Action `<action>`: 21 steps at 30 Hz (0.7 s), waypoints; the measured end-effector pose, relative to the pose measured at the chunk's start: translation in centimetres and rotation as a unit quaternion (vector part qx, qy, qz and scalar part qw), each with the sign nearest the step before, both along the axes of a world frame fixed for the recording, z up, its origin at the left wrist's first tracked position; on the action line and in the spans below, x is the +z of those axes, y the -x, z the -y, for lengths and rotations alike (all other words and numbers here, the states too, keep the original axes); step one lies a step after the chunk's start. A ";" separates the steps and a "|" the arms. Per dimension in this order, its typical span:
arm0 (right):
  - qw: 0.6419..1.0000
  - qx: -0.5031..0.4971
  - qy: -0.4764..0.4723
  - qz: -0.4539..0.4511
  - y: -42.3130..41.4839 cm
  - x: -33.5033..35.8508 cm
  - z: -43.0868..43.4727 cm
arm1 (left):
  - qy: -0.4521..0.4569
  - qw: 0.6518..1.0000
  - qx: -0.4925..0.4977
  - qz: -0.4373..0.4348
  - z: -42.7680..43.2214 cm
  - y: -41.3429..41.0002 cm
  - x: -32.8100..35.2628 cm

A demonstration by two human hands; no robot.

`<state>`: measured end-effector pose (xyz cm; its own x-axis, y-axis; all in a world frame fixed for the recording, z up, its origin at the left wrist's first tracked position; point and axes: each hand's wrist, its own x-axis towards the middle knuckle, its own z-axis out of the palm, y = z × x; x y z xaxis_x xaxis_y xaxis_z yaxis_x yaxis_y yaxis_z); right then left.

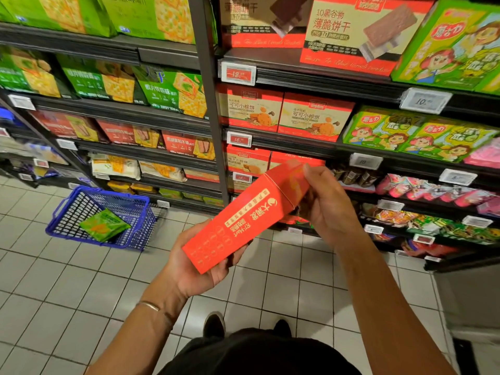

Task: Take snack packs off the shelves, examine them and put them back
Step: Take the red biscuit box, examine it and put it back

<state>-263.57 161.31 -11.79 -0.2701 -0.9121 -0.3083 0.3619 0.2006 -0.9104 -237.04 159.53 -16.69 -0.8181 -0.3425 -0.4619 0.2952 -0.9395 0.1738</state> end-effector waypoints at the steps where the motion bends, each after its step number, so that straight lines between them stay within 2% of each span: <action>1: 1.000 -0.001 -0.003 -0.008 0.0 0.2 -0.1 | -0.001 1.000 -0.002 -0.013 0.0 0.0 -0.1; 4: 0.999 -0.007 -0.016 -0.033 -0.1 0.6 -0.2 | -0.004 1.000 0.005 -0.002 0.1 -0.2 -0.5; 7: 0.997 -0.016 -0.041 -0.066 0.0 0.3 -0.1 | 0.015 0.995 0.044 0.086 0.1 -0.1 -0.2; 9: 0.997 0.004 -0.068 -0.041 0.3 0.0 -0.2 | 0.063 0.982 0.093 0.151 0.1 0.2 0.1; 12: 0.994 0.074 -0.069 0.051 0.8 -0.5 -0.6 | 0.214 0.941 0.163 0.206 0.8 0.1 0.6; 15: 0.992 0.081 -0.039 0.085 0.6 -1.4 -0.9 | 0.386 0.880 0.152 0.232 1.3 -0.2 1.8; 19: 0.994 0.073 -0.024 0.083 0.2 -2.0 -1.1 | 0.457 0.821 0.129 0.317 1.9 0.9 3.9; 21: 0.995 0.062 -0.021 0.072 0.4 -2.0 -1.1 | 0.454 0.819 0.133 0.325 1.6 1.3 4.1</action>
